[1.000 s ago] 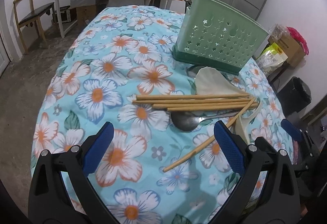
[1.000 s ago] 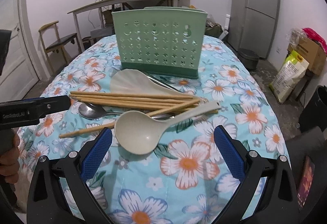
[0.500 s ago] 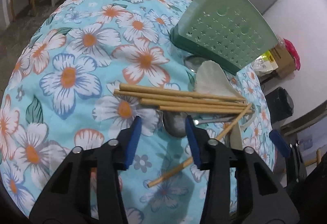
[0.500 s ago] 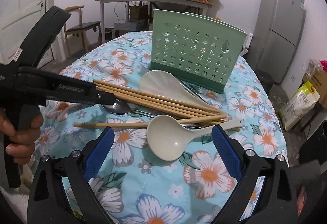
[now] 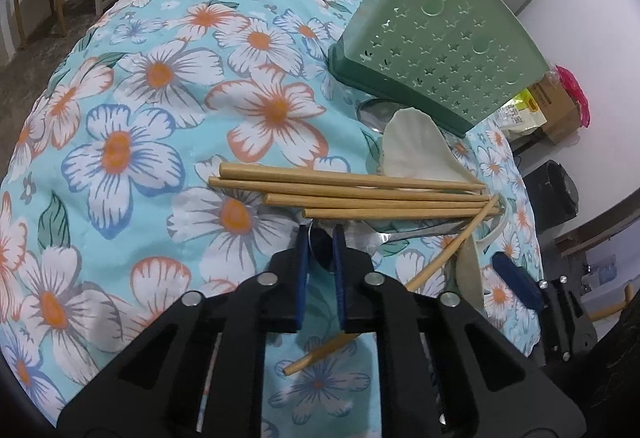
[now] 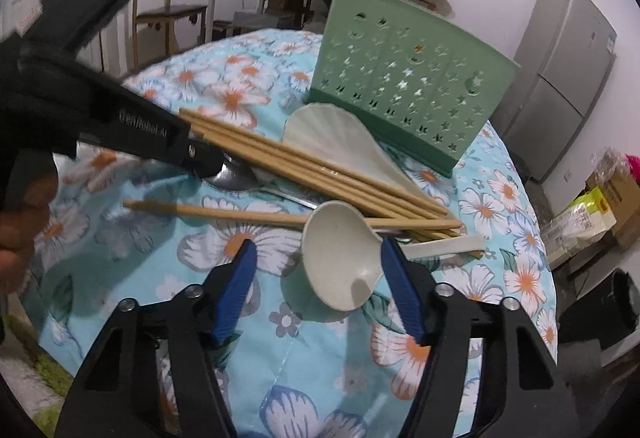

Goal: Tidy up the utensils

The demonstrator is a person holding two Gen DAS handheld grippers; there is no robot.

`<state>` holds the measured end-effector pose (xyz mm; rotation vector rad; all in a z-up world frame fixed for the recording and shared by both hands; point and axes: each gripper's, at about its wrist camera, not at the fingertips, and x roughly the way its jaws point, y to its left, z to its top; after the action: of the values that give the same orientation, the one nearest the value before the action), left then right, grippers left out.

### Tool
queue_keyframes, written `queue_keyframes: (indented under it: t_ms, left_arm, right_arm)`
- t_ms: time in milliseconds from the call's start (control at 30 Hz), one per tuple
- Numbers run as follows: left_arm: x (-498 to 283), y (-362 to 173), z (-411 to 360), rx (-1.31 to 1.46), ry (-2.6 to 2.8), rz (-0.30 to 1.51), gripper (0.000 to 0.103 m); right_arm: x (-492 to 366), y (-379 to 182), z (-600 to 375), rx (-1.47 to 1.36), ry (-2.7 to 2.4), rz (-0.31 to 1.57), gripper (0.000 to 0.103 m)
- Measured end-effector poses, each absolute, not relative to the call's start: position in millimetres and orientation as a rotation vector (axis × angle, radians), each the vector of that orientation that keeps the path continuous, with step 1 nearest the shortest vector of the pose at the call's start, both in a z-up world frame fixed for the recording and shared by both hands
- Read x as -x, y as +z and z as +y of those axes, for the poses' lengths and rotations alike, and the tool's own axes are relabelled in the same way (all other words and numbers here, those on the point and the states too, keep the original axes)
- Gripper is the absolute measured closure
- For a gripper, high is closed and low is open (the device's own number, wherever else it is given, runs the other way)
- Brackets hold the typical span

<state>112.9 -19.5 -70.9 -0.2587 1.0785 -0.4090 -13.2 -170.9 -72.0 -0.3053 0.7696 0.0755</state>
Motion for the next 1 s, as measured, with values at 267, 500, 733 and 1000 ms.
queue_keyframes:
  t_ms: [267, 500, 733, 1000]
  left_arm:
    - [-109, -67, -14, 0.287, -0.418, 1.067, 0.096]
    - [-99, -46, -5, 0.275, -0.414, 1.050, 0.099]
    - [-78, -6, 3, 0.241, -0.428, 0.969, 0.103]
    - [-58, 51, 18, 0.219, -0.414, 0.814, 0.102]
  right_arm:
    - [12, -79, -162, 0.321, 0.095, 0.789, 0.075]
    - [18, -65, -177, 0.213, 0.097, 0.787, 0.094]
    - [38, -37, -192, 0.095, 0.123, 0.734, 0.096]
    - [56, -2, -206, -0.021, 0.174, 0.663, 0.098]
